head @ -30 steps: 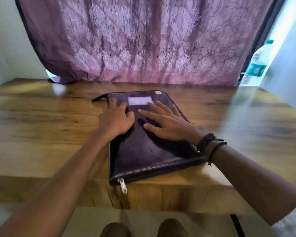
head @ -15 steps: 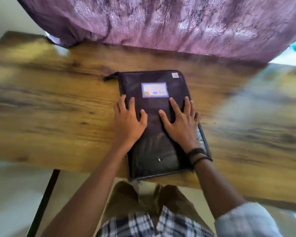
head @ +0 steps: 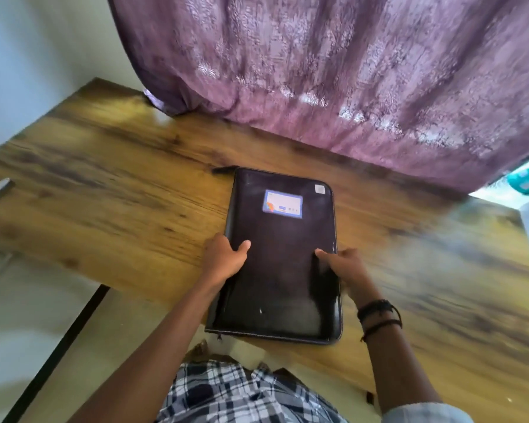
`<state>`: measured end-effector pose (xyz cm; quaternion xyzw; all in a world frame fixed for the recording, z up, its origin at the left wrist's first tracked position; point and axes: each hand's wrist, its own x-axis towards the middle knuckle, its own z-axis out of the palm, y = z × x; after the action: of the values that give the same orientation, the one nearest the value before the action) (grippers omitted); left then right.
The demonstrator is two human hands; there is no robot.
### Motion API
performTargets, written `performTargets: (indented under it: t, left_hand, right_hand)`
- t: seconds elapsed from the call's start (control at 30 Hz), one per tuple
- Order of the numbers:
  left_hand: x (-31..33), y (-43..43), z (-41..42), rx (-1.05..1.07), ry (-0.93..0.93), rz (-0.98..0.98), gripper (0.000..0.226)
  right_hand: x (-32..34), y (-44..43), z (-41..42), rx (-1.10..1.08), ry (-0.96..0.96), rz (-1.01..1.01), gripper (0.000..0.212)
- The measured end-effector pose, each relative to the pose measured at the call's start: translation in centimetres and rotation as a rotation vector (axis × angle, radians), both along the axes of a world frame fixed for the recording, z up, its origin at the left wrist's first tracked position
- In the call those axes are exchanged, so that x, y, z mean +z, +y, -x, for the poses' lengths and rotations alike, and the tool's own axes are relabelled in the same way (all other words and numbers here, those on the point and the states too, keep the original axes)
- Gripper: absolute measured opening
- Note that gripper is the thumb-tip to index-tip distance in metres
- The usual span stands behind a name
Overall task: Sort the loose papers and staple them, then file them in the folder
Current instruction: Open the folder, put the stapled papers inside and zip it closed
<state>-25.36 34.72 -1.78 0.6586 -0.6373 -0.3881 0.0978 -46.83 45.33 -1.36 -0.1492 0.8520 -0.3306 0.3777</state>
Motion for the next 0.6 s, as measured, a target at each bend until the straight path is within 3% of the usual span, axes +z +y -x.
performTargets:
  t: [0.07,0.17,0.33,0.6]
  left_hand:
    - [0.3,-0.4,-0.5,0.051,0.091,-0.036,0.064]
    - [1.2,-1.6,-2.0,0.112,0.191,-0.059,0.059]
    - [4.6,-5.8,-6.6,0.127,0.301,-0.006,0.051]
    - [7.9,-17.9,-19.4,0.159,0.275,0.084,0.037]
  right_hand:
    - [1.1,-0.2,0.2,0.045,-0.090,0.010,0.024]
    - [2.1,-0.7,-0.8,0.054,-0.172,0.058,0.034]
    - [4.9,-4.1,-5.4,0.081,-0.261,0.237,0.024]
    - [7.4,-15.1,-16.3,0.283,-0.346,0.412,0.025]
